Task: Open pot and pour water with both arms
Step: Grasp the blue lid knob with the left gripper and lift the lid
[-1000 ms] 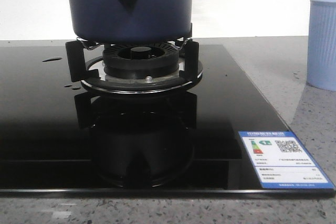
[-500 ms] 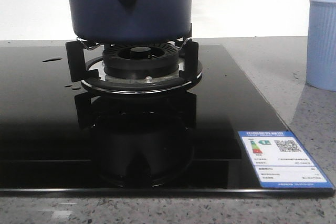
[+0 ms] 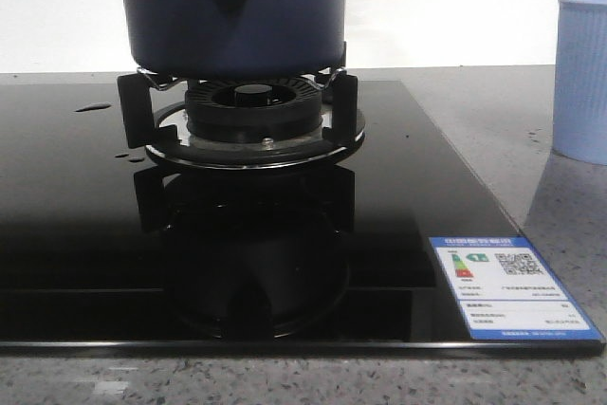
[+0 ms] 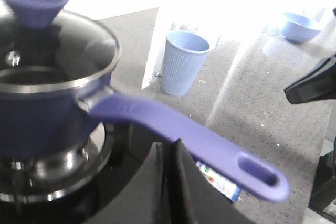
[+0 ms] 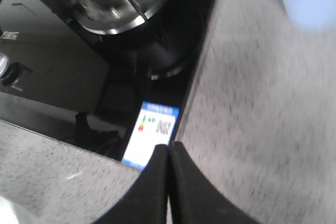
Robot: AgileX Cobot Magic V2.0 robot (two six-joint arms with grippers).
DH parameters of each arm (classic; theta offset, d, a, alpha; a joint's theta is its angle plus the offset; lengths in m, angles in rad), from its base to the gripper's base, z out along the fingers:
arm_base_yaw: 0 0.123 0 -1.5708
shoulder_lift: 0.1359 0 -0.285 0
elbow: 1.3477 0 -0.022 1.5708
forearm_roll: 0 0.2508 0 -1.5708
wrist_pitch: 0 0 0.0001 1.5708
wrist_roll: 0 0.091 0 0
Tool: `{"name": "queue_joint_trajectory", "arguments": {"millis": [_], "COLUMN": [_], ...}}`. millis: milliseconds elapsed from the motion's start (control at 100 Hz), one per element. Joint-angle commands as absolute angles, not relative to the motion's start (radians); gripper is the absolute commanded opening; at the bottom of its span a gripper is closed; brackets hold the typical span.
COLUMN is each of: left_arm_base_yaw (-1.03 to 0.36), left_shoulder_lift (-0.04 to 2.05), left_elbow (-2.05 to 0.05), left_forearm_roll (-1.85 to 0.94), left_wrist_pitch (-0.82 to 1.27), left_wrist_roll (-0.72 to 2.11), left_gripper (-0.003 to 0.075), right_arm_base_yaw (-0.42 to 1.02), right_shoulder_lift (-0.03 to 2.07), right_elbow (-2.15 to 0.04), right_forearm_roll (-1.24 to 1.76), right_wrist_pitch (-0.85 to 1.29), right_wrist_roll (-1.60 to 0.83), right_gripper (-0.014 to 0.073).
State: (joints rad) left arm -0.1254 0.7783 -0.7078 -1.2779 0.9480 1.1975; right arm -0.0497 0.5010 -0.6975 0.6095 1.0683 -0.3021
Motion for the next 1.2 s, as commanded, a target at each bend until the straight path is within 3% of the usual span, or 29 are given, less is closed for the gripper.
{"name": "queue_joint_trajectory", "arguments": {"millis": [0, 190, 300, 400, 480, 570, 640, 890, 1190], "left_arm_base_yaw": [-0.136, -0.183, -0.204, -0.213, -0.218, -0.235, -0.247, -0.262, -0.262], "left_shoulder_lift": [0.812, 0.851, 0.872, 0.893, 0.914, 0.937, 0.959, 1.089, 1.266], "left_elbow": [-0.770, -0.827, -0.847, -0.849, -0.849, -0.851, -0.855, -0.946, -1.102], "left_forearm_roll": [-1.385, -1.398, -1.400, -1.426, -1.446, -1.482, -1.502, -1.519, -1.603], "left_wrist_pitch": [0.953, 0.963, 0.961, 0.938, 0.890, 0.833, 0.799, 0.767, 0.751], "left_wrist_roll": [1.273, 1.464, 1.548, 1.570, 1.570, 1.570, 1.583, 1.679, 1.752], "left_gripper": [-0.0018, -0.0006, 0.0110, 0.0283, 0.0426, 0.0522, 0.0552, 0.0556, 0.0622], "right_arm_base_yaw": [-0.049, -0.049, -0.049, -0.049, -0.049, -0.049, -0.049, -0.049, -0.049], "right_shoulder_lift": [0.515, 0.515, 0.515, 0.515, 0.515, 0.515, 0.515, 0.515, 0.515], "right_elbow": [-0.736, -0.736, -0.736, -0.736, -0.736, -0.736, -0.736, -0.736, -0.736], "right_forearm_roll": [0.661, 0.665, 0.665, 0.668, 0.669, 0.677, 0.686, 0.691, 0.691], "right_wrist_pitch": [0.972, 0.863, 0.819, 0.794, 0.771, 0.736, 0.715, 0.700, 0.700], "right_wrist_roll": [-0.417, -0.429, -0.431, -0.466, -0.468, -0.468, -0.468, -0.468, -0.468], "right_gripper": [-0.0074, -0.0074, -0.0026, 0.0151, 0.0382, 0.0583, 0.0659, 0.0664, 0.0664]}}
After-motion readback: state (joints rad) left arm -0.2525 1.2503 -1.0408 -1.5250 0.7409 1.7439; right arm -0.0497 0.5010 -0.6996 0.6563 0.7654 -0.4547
